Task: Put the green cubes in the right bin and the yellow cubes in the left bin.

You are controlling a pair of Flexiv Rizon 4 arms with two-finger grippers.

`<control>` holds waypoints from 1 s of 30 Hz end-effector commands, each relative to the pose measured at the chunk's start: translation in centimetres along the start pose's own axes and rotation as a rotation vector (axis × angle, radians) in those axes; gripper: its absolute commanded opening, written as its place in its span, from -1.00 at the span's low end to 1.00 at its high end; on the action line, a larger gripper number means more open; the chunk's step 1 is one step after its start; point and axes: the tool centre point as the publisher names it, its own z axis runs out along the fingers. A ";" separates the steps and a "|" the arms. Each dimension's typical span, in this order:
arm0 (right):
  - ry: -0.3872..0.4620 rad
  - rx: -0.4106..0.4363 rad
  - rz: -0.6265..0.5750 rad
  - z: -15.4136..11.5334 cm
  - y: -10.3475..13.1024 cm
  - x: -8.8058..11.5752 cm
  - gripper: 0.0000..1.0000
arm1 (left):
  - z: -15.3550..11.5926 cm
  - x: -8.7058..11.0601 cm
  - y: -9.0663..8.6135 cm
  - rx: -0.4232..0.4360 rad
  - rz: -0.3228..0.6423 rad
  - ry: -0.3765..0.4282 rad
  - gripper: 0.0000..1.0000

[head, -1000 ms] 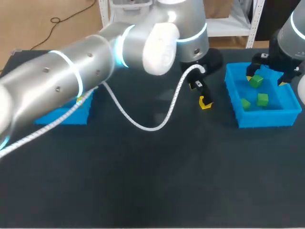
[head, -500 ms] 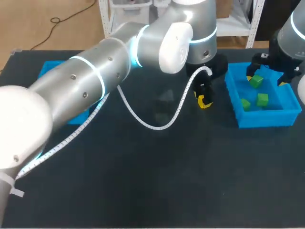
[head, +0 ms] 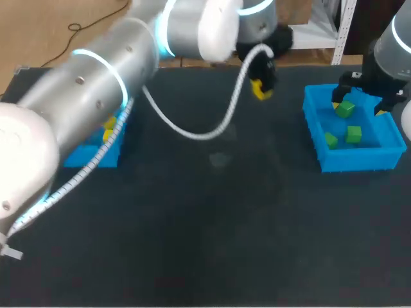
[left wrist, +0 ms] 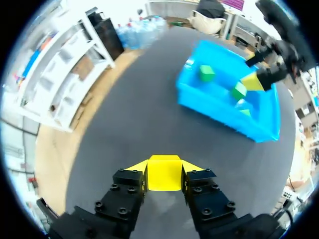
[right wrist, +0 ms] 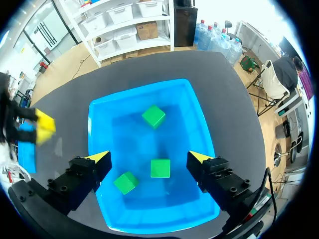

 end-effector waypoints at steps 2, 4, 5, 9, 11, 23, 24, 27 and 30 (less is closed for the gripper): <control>-0.007 0.002 0.002 -0.1 0.0 0.2 1.00 | -6.8 7.1 3.1 -0.099 -0.071 -0.066 -1.00; -0.007 0.002 0.002 -0.1 0.0 0.2 1.00 | -8.1 9.4 5.2 -0.135 -0.121 -0.062 -1.00; -0.007 0.002 0.002 -0.1 0.0 0.2 1.00 | -8.6 10.6 6.1 -0.147 -0.147 -0.057 -1.00; -0.007 0.002 0.002 -0.1 0.0 0.2 1.00 | -10.7 15.8 9.1 -0.195 -0.263 -0.053 -1.00; -0.007 0.002 0.002 -0.1 0.0 0.2 1.00 | -11.4 18.5 10.1 -0.210 -0.317 -0.050 -1.00; -0.007 0.002 0.002 -0.1 0.0 0.2 1.00 | -13.6 30.9 11.8 -0.262 -0.577 -0.041 -1.00; -0.007 0.002 0.002 -0.1 0.0 0.2 1.00 | -13.7 31.6 11.7 -0.265 -0.590 -0.039 -1.00; -0.007 0.002 0.002 -0.1 0.0 0.2 1.00 | -13.9 33.2 11.2 -0.267 -0.618 -0.035 -1.00; -0.007 0.002 0.002 -0.1 0.0 0.2 1.00 | -14.0 34.3 10.7 -0.266 -0.640 -0.037 -1.00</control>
